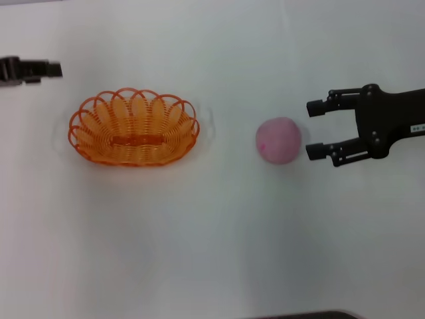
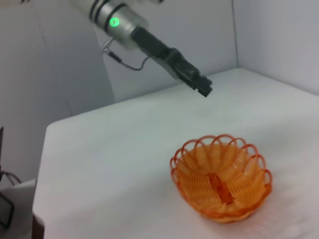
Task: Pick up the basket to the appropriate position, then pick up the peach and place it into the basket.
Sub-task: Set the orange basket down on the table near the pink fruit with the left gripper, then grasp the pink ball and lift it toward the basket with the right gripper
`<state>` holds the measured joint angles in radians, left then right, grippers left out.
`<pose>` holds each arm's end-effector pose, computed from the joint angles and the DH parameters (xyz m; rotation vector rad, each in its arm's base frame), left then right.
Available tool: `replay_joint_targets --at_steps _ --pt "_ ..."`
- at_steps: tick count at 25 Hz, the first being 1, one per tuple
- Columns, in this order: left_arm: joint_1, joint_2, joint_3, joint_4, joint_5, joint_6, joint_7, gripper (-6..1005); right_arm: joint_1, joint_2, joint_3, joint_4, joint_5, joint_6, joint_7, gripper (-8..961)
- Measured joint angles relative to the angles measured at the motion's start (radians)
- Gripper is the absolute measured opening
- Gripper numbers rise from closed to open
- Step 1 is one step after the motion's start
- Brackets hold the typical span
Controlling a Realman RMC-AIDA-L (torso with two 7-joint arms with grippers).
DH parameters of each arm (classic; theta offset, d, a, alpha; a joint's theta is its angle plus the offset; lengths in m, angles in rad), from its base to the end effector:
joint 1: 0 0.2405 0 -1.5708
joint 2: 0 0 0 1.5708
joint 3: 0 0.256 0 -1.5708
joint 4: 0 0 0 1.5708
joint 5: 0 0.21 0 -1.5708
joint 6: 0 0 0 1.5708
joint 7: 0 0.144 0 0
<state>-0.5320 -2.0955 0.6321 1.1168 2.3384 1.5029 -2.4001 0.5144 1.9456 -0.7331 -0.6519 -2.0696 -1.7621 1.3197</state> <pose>-0.2685 0.3602 0.0736 -2.2028 -1.5227 -0.4146 0.2811 0.3087 0.0407 -2.9397 0.4745 0.5687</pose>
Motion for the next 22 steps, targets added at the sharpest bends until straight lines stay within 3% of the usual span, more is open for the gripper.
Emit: replay_joint_targets --at_steps 5,8,14,22 --pt "0.104 0.007 -0.006 -0.026 -0.300 0.067 0.319 549 0.006 0.009 0.071 -0.001 0.000 0.004 0.041 883" --pt "0.135 0.004 -0.031 -0.052 -0.360 0.158 0.496 549 0.012 0.012 0.100 0.000 0.001 0.004 0.075 884" --pt "0.193 -0.013 -0.038 -0.063 -0.288 0.297 0.787 548 0.021 0.024 0.142 -0.006 0.002 0.010 0.149 883" --pt "0.223 -0.030 -0.041 -0.114 -0.188 0.289 0.945 548 0.046 0.032 0.159 -0.011 0.002 0.057 0.269 882"
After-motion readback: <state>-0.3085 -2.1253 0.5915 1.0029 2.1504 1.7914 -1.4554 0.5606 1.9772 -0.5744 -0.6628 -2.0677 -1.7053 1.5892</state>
